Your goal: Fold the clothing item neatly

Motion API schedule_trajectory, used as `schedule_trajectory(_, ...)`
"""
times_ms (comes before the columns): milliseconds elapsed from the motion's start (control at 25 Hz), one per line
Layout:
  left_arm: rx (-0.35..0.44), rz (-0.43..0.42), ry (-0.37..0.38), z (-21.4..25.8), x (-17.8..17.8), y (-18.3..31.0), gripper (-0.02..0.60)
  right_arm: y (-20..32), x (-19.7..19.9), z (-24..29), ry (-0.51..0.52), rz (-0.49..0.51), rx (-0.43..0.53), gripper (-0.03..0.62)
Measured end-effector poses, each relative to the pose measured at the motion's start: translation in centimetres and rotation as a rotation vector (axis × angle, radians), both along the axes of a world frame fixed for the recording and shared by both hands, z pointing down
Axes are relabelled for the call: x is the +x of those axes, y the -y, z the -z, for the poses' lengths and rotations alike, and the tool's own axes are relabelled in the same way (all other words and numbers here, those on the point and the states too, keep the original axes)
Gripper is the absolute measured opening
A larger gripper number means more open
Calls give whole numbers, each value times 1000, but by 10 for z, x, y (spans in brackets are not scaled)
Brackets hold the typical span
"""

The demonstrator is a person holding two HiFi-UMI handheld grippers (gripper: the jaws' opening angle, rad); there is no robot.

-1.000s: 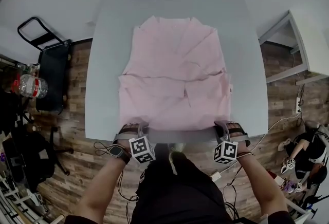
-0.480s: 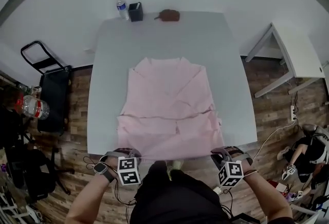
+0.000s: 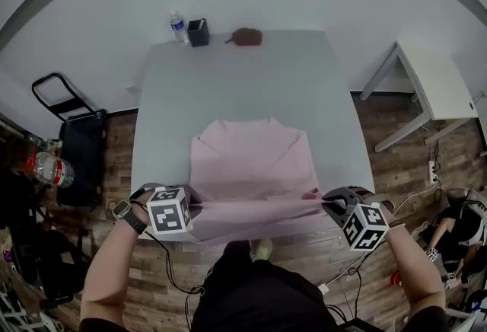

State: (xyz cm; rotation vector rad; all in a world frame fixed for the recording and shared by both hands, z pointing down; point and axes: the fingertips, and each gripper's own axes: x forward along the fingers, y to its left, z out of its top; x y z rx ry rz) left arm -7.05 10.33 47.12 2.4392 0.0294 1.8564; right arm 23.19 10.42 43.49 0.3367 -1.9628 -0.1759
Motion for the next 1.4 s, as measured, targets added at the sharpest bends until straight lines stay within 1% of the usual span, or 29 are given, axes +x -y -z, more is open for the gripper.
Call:
schedule_trajectory(80, -13, 20, -2, -1, -2, 38, 21, 42, -2, 0, -4, -24, 9, 31)
schedule_trajectory(160, -43, 37, 8, -10, -6, 75, 21, 84, -7, -7, -8, -49, -6, 31)
schedule_trajectory(280, -87, 43, 40, -30, -12, 125, 21, 137, -13, -28, -22, -89, -63, 31)
schedule_trajectory(400, -133, 28, 58, -53, -11, 163, 21, 175, -12, -56, -68, -119, -131, 31)
schedule_trajectory(560, -211, 20, 61, -89, -7, 195, 21, 203, -9, -97, -116, -154, -209, 31)
schedule_trajectory(680, -270, 29, 63, -118, -1, 200, 21, 207, -1, -128, -131, -171, -252, 31)
schedule_trajectory(760, -288, 42, 62, -133, 9, 197, 21, 206, 10, -147, -134, -183, -263, 31)
schedule_trajectory(840, -276, 64, 56, -146, 13, 201, 25, 208, 17, -164, -131, -207, -259, 32)
schedule_trajectory(920, -274, 102, 39, -151, 9, 210, 65, 216, 18, -178, -116, -245, -250, 33)
schedule_trajectory(960, -277, 125, 28, -150, 4, 215, 81, 221, 19, -179, -100, -270, -236, 45)
schedule_trajectory(1000, -273, 148, 20, -145, 0, 220, 95, 227, 21, -174, -74, -299, -209, 98)
schedule_trajectory(1040, -258, 171, 13, -138, -6, 226, 100, 236, 23, -161, -33, -330, -167, 129)
schedule_trajectory(1120, -201, 225, -12, -115, -22, 239, 101, 247, 13, -117, 90, -371, -68, 135)
schedule_trajectory(1160, -165, 257, -34, -102, -33, 243, 101, 243, -2, -93, 163, -365, -36, 135)
schedule_trajectory(1200, -127, 289, -61, -88, -42, 244, 101, 230, -21, -71, 230, -333, -27, 135)
schedule_trajectory(1240, -94, 314, -92, -75, -48, 239, 101, 206, -42, -55, 282, -279, -42, 135)
schedule_trajectory(1280, -68, 330, -123, -63, -50, 229, 101, 175, -61, -47, 311, -214, -74, 133)
schedule_trajectory(1320, -49, 336, -150, -55, -48, 215, 101, 142, -76, -46, 318, -147, -115, 133)
schedule_trajectory(1400, -25, 333, -194, -46, -35, 184, 101, 79, -96, -59, 294, -36, -191, 133)
